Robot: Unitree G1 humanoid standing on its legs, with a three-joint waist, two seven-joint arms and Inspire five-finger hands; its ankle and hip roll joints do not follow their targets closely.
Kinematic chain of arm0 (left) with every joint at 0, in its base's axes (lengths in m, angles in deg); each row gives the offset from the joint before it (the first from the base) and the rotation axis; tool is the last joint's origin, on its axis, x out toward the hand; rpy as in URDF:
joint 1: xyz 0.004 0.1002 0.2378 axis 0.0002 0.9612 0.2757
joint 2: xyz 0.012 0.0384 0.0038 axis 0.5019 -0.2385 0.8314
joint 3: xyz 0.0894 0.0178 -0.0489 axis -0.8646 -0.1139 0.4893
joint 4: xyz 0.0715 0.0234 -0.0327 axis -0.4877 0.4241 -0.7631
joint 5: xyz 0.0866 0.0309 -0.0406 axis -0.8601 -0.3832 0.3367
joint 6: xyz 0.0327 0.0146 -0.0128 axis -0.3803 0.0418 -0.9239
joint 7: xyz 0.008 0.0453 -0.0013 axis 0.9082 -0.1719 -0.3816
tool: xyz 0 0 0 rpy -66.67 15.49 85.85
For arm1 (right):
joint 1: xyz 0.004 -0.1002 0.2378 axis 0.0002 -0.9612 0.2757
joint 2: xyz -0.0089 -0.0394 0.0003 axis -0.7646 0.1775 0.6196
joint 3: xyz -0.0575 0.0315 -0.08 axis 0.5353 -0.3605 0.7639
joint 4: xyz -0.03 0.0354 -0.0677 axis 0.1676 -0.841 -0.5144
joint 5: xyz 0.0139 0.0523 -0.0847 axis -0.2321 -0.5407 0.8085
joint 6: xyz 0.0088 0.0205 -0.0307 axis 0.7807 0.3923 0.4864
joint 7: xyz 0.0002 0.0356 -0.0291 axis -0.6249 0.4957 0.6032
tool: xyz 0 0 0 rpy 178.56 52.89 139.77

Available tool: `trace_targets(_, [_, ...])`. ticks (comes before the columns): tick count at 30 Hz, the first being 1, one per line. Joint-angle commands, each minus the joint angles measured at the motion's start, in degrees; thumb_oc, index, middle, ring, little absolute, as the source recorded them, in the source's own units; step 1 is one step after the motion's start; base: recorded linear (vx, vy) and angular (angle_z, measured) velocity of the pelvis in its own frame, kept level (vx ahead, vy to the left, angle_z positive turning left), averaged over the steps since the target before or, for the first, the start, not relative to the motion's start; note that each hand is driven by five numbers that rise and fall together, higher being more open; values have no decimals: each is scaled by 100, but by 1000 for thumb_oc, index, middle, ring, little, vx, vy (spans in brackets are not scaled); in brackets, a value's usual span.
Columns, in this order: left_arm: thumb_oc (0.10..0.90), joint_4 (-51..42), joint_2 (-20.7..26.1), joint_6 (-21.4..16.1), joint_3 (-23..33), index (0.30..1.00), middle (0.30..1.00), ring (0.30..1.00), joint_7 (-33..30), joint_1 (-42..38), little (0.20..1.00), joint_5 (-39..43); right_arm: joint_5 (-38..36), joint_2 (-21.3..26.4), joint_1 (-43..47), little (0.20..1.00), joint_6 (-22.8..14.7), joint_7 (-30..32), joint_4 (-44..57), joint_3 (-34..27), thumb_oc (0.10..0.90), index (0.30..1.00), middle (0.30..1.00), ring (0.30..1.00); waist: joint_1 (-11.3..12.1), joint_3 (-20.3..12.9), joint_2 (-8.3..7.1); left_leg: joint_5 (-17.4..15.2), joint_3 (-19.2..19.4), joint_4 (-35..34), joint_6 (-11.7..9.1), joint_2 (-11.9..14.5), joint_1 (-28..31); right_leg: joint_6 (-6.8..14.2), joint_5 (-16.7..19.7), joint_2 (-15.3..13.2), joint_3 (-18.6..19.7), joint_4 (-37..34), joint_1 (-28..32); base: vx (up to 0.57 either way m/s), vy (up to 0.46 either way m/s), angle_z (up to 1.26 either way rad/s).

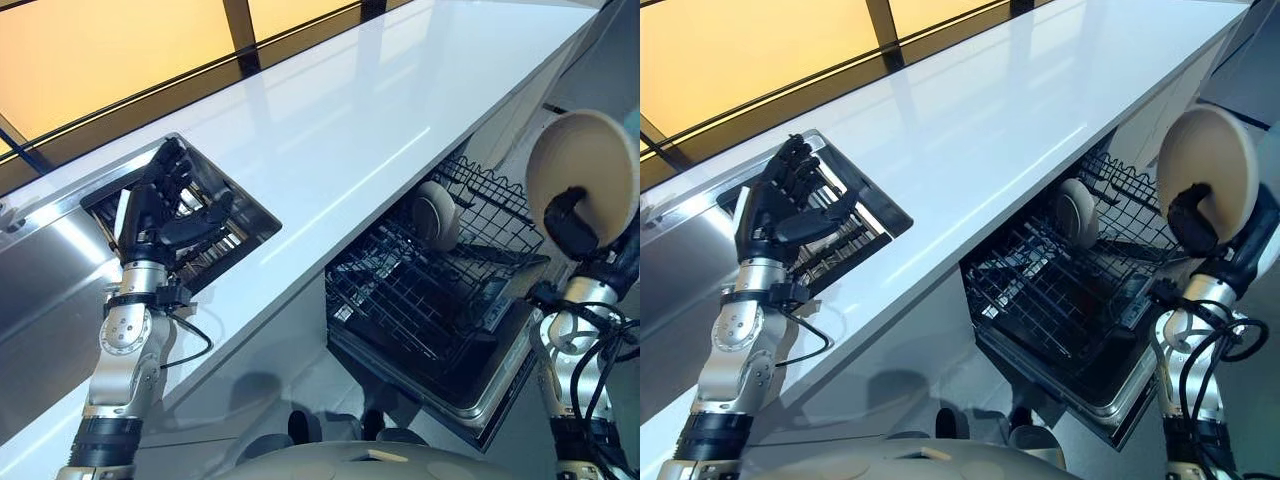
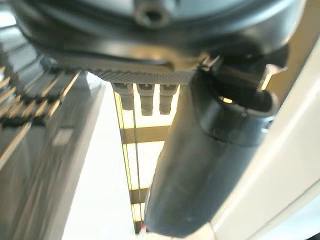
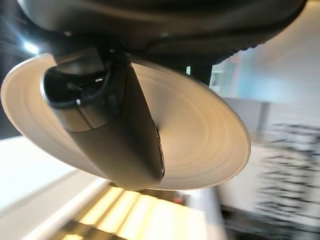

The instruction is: Pick up plates and place into dishwasher.

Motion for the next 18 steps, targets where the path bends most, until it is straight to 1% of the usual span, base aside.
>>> trace_targets(1, [800,-14,581,-711,644,900,900,900,-320,-266,900,-366,124,165,266,200,-405,-417,119,-275,100,300,300,300,-64,-344,-13,-794,90,36,181,-338,239,156,-583,355,34,424,-29,-4,1,-6])
trace_targets(3, [800,48,624,-703,751,900,900,900,-428,-245,900,-355,147,125,186,200,-426,-620,9,-168,100,300,300,300,-86,-340,-6,-798,111,36,180,-338,237,163,-577,352,40,413,-38,-2,1,-2])
trace_targets(6, [800,178,615,-728,793,900,900,900,-537,-248,900,-292,772,164,161,200,-379,-719,-89,95,100,300,300,300,-100,-320,15,-794,123,36,178,-342,234,164,-573,349,46,409,-47,0,0,0])
trace_targets(7, [800,230,592,-755,782,900,900,900,-569,-254,900,-293,1067,199,177,200,-279,-744,-142,216,100,300,300,300,-94,-306,25,-792,121,36,178,-343,234,164,-576,345,45,417,-50,0,0,0])
trace_targets(8, [800,256,574,-763,779,900,900,900,-589,-260,900,-274,1165,232,199,200,-240,-789,-198,320,100,300,300,300,-89,-295,33,-792,120,36,175,-342,234,165,-580,340,41,424,-52,0,0,0])
trace_targets(11, [800,278,495,-778,764,900,900,900,-569,-221,900,-237,1237,269,200,200,-112,-965,-379,568,100,300,300,300,-58,-272,32,-790,112,36,163,-335,231,174,-598,318,4,439,-44,0,0,0])
trace_targets(18, [800,290,366,-798,712,900,900,900,-577,-106,900,-269,1284,184,233,200,-64,-1256,-750,994,100,300,300,300,41,-204,25,-786,54,36,169,-338,242,182,-635,269,-113,499,-30,2,-2,2])
